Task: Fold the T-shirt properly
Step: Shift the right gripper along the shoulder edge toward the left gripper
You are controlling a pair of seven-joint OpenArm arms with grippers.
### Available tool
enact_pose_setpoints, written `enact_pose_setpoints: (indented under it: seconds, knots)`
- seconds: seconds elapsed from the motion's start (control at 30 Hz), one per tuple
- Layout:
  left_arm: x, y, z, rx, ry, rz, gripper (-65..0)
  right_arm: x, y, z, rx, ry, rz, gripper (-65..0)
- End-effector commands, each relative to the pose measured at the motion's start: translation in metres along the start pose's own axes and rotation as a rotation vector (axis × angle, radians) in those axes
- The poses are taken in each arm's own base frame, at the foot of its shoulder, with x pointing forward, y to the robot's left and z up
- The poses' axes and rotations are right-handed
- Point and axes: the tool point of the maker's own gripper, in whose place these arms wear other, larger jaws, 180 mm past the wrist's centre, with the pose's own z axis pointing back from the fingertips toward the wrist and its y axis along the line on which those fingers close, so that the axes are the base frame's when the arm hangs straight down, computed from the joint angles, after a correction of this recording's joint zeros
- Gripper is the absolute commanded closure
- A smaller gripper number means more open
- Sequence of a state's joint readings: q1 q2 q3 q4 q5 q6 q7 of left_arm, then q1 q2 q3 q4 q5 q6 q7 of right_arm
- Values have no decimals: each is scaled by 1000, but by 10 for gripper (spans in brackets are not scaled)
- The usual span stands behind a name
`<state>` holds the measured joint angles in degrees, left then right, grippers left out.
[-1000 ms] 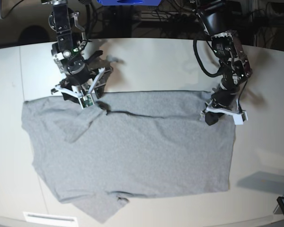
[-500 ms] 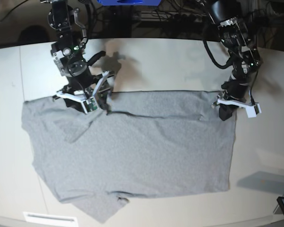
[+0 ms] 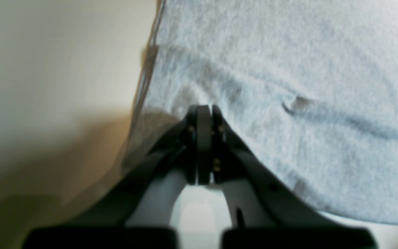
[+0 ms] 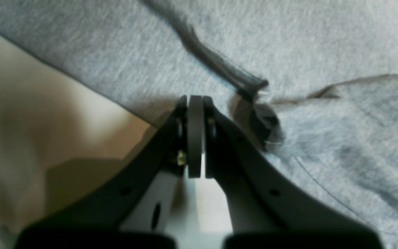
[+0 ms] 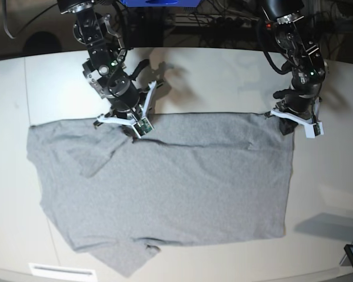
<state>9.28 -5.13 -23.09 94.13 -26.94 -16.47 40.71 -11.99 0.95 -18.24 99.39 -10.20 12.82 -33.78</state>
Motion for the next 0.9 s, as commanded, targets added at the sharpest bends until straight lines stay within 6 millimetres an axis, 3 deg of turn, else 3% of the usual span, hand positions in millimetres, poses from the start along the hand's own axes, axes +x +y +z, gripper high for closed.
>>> enact_pose_setpoints:
  seconds: [0.0, 0.17, 0.4, 0.6, 0.87]
  knots:
    - [18, -1, 2, -7, -57, -12, 0, 17, -5, 0, -11, -55, -4, -1]
    - [20, -1, 1, -8, -60, -11, 0, 20, -16, -2, -34, -56, -8, -1]
    - [22, -1, -2, -6, -62, -9, 0, -5, -63, 1, -144, -2, -76, -1]
    - [22, -1, -5, -8, -61, -2, 0, -11, -65, -6, -142, 18, -82, 0]
    - [20, 1, -4, -4, -55, -6, 0, 7, -69, -15, -144, -10, -90, -1]
